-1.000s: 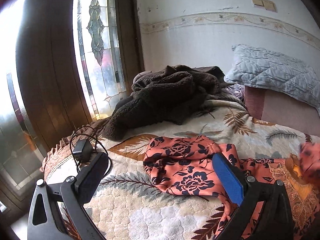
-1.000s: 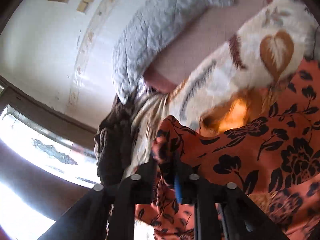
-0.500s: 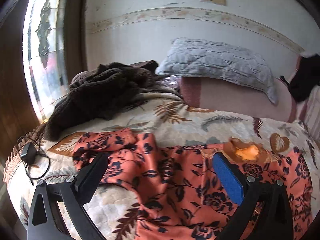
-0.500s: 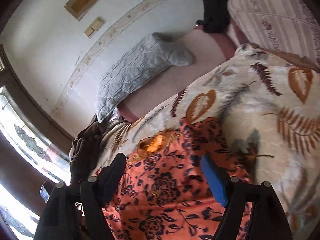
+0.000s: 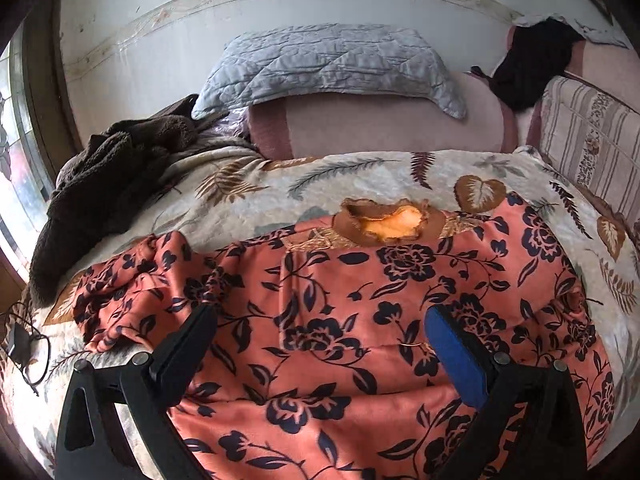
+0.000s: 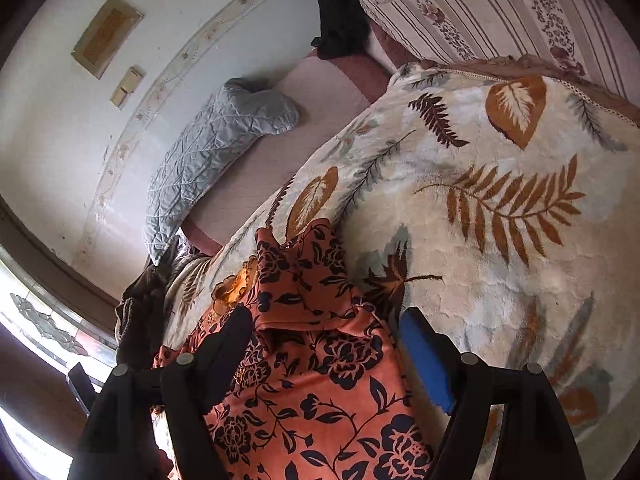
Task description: Fold small clothes
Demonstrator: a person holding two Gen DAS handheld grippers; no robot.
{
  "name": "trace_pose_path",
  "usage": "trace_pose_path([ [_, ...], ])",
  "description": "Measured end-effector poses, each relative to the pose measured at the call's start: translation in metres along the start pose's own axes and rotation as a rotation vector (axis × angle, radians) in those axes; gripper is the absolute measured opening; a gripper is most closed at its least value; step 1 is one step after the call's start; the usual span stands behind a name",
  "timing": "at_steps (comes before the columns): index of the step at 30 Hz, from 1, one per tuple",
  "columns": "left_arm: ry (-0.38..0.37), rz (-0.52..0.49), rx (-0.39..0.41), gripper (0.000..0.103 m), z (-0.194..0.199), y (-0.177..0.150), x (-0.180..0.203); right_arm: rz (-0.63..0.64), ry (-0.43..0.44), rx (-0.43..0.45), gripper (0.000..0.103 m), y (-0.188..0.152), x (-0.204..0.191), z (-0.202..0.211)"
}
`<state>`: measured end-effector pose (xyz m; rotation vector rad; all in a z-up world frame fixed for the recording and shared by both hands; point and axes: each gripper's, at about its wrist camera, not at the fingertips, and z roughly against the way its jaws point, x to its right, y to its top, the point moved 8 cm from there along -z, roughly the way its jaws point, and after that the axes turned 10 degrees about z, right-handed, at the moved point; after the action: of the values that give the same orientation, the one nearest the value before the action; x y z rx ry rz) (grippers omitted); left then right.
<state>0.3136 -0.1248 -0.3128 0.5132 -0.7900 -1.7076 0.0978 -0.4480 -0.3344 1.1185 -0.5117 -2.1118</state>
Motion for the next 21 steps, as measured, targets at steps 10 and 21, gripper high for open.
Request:
trace_pose_path([
  [10, 0.016, 0.200, -0.172, 0.060, -0.021, 0.033, -0.067, -0.012, 0.130, -0.067, 0.039, 0.012, -0.026, -0.061],
  [21, 0.018, 0.264, -0.421, 0.060, -0.117, -0.010, -0.022, -0.151, 0.168, -0.157, 0.039, 0.006, -0.017, -0.102],
])
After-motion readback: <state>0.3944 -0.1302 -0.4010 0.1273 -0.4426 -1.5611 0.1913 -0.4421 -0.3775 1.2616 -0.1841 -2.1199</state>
